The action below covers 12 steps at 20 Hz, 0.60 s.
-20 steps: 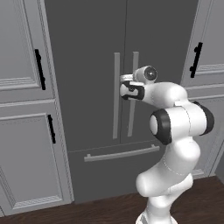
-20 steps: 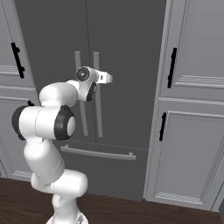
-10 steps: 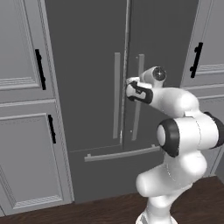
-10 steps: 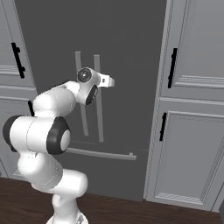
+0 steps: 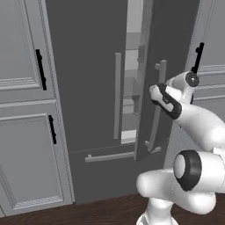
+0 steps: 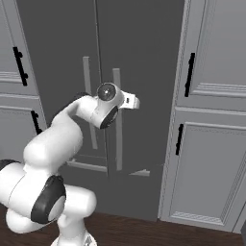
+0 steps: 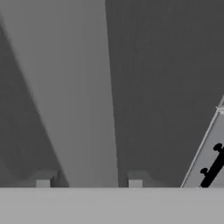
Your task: Take the strawberry from the fridge and place it on top of the pancake, located on the dining counter.
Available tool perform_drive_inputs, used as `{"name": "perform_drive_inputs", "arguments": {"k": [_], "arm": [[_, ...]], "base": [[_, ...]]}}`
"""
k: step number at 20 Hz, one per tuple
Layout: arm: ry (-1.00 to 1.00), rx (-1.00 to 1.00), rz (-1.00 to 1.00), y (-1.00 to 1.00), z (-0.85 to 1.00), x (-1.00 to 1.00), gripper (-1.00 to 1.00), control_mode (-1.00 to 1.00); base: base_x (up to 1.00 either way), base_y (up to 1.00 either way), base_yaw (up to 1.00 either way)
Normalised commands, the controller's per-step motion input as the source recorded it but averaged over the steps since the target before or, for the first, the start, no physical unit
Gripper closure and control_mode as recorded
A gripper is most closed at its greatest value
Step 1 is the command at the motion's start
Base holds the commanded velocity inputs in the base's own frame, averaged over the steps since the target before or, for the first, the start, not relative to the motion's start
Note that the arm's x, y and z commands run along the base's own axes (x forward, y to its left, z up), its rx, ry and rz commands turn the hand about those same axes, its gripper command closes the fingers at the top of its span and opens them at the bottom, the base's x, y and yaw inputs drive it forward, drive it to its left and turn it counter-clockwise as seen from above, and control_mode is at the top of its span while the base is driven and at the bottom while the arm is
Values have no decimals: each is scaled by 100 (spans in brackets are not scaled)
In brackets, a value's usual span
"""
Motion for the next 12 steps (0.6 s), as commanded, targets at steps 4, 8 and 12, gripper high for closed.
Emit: {"name": "perform_drive_inputs", "arguments": {"k": [4,8,12], "arm": [[0,10,0,-100,-10,-100,100,-100],[0,11,-4,-98,-3,-100,100,-100],[0,11,-9,-90,0,-100,-100,-100]], "base": [[0,0,0],[0,0,0],[0,0,0]]}}
